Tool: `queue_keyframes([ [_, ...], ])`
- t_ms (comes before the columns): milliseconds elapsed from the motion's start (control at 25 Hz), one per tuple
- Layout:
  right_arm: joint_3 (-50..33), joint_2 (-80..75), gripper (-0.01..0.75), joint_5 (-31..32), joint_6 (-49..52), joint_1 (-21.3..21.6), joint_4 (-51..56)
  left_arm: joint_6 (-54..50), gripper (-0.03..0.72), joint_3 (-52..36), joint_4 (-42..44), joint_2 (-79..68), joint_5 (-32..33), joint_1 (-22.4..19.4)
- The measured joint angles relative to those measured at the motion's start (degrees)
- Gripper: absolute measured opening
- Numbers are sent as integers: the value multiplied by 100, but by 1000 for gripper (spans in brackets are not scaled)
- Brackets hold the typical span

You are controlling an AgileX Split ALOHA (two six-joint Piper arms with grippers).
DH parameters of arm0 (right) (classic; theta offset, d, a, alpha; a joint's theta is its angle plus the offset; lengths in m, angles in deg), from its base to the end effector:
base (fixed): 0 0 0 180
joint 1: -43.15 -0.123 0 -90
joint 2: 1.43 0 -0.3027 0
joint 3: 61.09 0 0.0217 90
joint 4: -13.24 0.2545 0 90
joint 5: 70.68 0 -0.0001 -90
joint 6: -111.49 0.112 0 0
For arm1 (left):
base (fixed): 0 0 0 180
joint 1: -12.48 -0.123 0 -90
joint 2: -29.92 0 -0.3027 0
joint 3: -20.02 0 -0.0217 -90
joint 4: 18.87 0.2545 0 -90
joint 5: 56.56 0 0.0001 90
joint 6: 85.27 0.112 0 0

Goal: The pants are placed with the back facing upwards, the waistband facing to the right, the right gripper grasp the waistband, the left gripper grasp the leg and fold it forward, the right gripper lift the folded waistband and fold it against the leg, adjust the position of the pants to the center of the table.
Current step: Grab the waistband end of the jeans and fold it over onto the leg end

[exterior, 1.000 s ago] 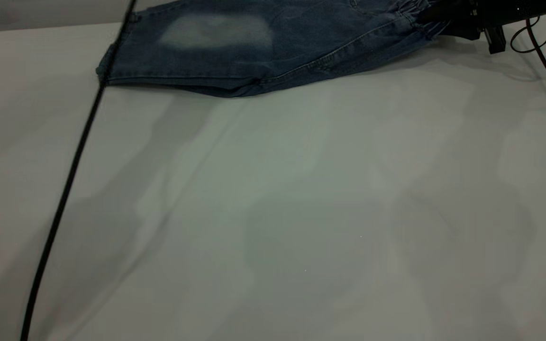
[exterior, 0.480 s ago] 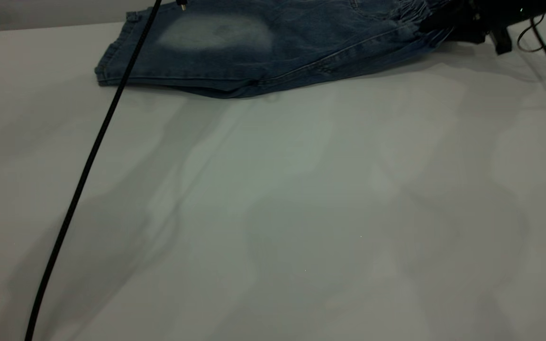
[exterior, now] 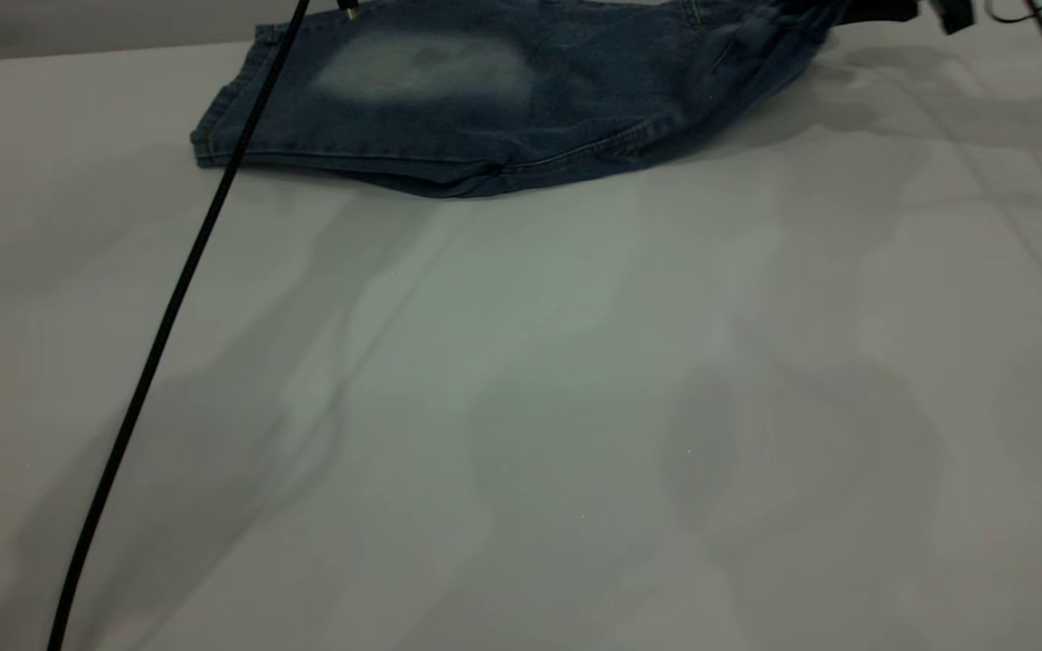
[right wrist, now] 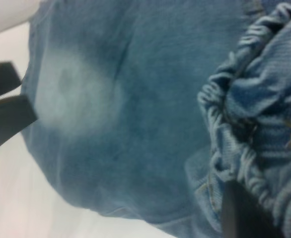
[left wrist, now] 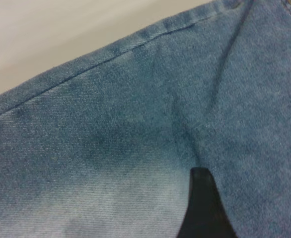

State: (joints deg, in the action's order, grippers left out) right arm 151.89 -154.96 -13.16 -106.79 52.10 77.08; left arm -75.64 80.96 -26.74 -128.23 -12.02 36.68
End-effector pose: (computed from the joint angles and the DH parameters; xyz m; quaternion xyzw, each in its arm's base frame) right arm 0.5384 0.0011 0.0808 0.0525 0.8910 0.4073 0.1937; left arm 0.5479 -0.2580 0.1380 0.2451 0.9107 -0.1025 0.3164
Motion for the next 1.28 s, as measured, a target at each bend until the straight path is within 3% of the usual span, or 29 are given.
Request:
queue_keyframes([
  [280,-4,99,98,-59,85,-390,-68,0,428,0,59,0,68,-12],
  [920,-4,674,98,5,484,-385,-660,0,428,-16,44,-681,-49,-21],
  [1280,1,707,98,245,212,-529,14,38,428,-16,38,-794,-66,-21],
])
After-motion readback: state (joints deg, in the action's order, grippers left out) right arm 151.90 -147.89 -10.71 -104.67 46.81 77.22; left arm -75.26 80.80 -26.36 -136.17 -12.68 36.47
